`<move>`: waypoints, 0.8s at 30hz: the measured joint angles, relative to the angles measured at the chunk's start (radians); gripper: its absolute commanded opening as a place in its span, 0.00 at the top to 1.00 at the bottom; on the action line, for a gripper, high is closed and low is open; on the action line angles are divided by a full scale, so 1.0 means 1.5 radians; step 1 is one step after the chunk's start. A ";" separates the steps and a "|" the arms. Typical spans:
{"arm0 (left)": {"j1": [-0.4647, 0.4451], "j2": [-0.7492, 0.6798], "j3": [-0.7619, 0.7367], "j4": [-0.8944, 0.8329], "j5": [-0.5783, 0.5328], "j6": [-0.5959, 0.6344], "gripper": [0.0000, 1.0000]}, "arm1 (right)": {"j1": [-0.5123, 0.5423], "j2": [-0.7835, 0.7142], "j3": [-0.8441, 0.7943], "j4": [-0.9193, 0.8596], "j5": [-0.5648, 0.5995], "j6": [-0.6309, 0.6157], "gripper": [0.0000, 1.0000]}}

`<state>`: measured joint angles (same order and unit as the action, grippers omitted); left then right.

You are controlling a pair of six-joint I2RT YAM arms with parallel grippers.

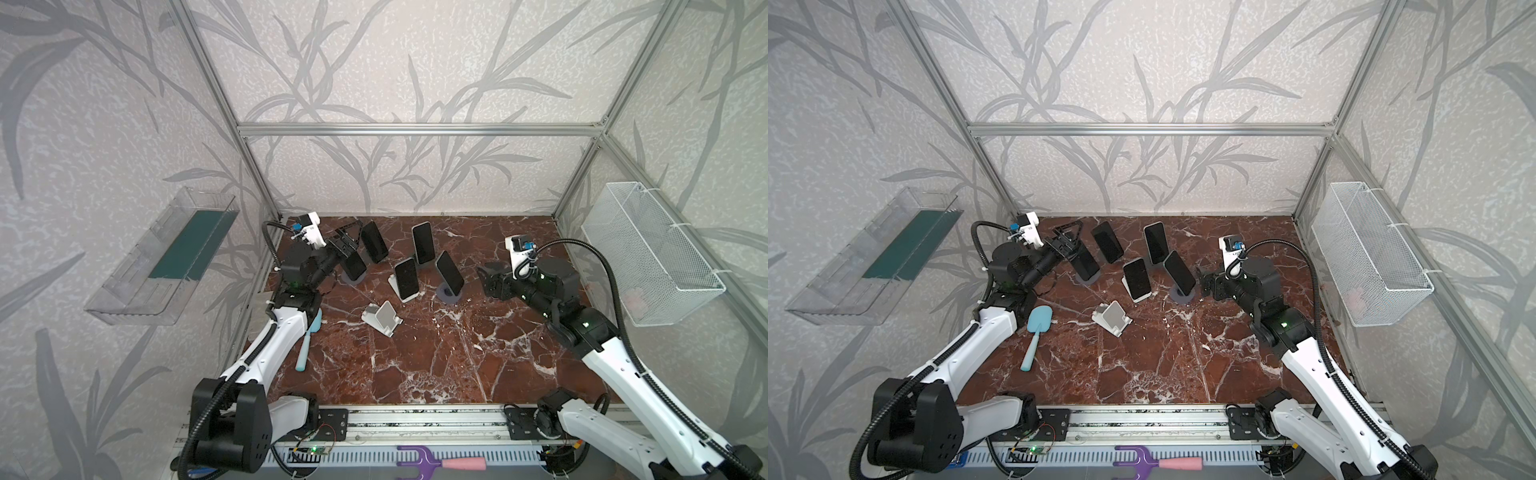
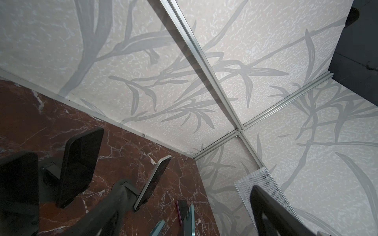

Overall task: Remove the phone from the phone stand
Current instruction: 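Lower the right gripper onto the teal-edged phone's top edge and close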

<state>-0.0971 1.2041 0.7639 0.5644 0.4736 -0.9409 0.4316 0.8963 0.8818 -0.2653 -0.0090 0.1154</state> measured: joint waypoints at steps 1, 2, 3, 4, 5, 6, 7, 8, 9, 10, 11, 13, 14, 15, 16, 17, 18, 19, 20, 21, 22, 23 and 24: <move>0.000 0.002 0.000 0.004 0.002 -0.004 0.06 | -0.001 0.002 0.000 -0.005 0.000 -0.002 0.04; 0.000 0.004 0.000 0.007 0.003 -0.006 0.06 | -0.002 0.005 0.000 -0.007 0.000 -0.005 0.04; 0.000 0.007 0.000 0.010 0.005 -0.010 0.06 | -0.003 0.010 0.000 -0.007 -0.001 -0.008 0.03; 0.000 0.011 0.000 0.013 0.007 -0.014 0.06 | -0.003 0.017 0.000 -0.007 -0.002 -0.012 0.03; 0.000 0.014 0.000 0.015 0.009 -0.016 0.06 | -0.004 0.024 -0.001 -0.007 -0.002 -0.017 0.03; 0.000 0.019 0.000 0.019 0.012 -0.016 0.06 | -0.006 0.032 -0.003 -0.005 -0.003 -0.021 0.03; 0.000 0.023 0.000 0.022 0.013 -0.016 0.06 | -0.009 0.041 -0.007 -0.003 -0.005 -0.024 0.03; 0.000 0.027 0.000 0.024 0.015 -0.016 0.06 | -0.012 0.049 -0.011 -0.001 -0.007 -0.025 0.03; 0.000 0.031 0.000 0.024 0.016 -0.016 0.06 | -0.017 0.057 -0.016 0.002 -0.012 -0.025 0.03; 0.000 0.035 0.000 0.025 0.016 -0.016 0.06 | -0.022 0.065 -0.020 0.005 -0.016 -0.025 0.03; 0.000 0.038 0.000 0.025 0.017 -0.016 0.06 | -0.027 0.070 -0.022 0.006 -0.019 -0.025 0.03; 0.000 0.046 0.000 0.026 0.018 -0.016 0.06 | -0.036 0.077 -0.024 0.007 -0.030 -0.025 0.03; 0.000 0.050 0.000 0.027 0.018 -0.017 0.06 | -0.040 0.078 -0.024 0.009 -0.034 -0.025 0.03; -0.001 0.053 0.000 0.028 0.019 -0.017 0.06 | -0.044 0.078 -0.024 0.012 -0.037 -0.026 0.02; -0.001 0.056 0.000 0.028 0.020 -0.019 0.06 | -0.046 0.077 -0.024 0.014 -0.040 -0.028 0.02; -0.001 0.059 0.000 0.029 0.022 -0.022 0.06 | -0.049 0.077 -0.024 0.016 -0.042 -0.029 0.02; -0.001 0.063 0.000 0.032 0.024 -0.026 0.06 | -0.052 0.075 -0.026 0.019 -0.046 -0.031 0.02; -0.002 0.065 0.000 0.034 0.026 -0.029 0.06 | -0.055 0.073 -0.028 0.021 -0.048 -0.033 0.02; -0.002 0.068 0.000 0.038 0.030 -0.033 0.06 | -0.058 0.070 -0.032 0.022 -0.051 -0.035 0.02; -0.002 0.070 0.000 0.042 0.033 -0.039 0.06 | -0.060 0.067 -0.035 0.022 -0.055 -0.037 0.02; -0.003 0.071 0.000 0.045 0.035 -0.043 0.06 | -0.062 0.065 -0.038 0.022 -0.057 -0.038 0.02; -0.003 0.072 0.000 0.049 0.037 -0.046 0.06 | -0.065 0.064 -0.041 0.023 -0.060 -0.039 0.02; -0.004 0.073 0.000 0.052 0.038 -0.049 0.06 | -0.066 0.064 -0.043 0.024 -0.062 -0.040 0.02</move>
<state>-0.1028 1.3136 0.7639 0.6422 0.5312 -1.0145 0.3325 0.9920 0.8173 -0.2291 -0.1017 0.0555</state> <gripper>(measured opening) 0.939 0.983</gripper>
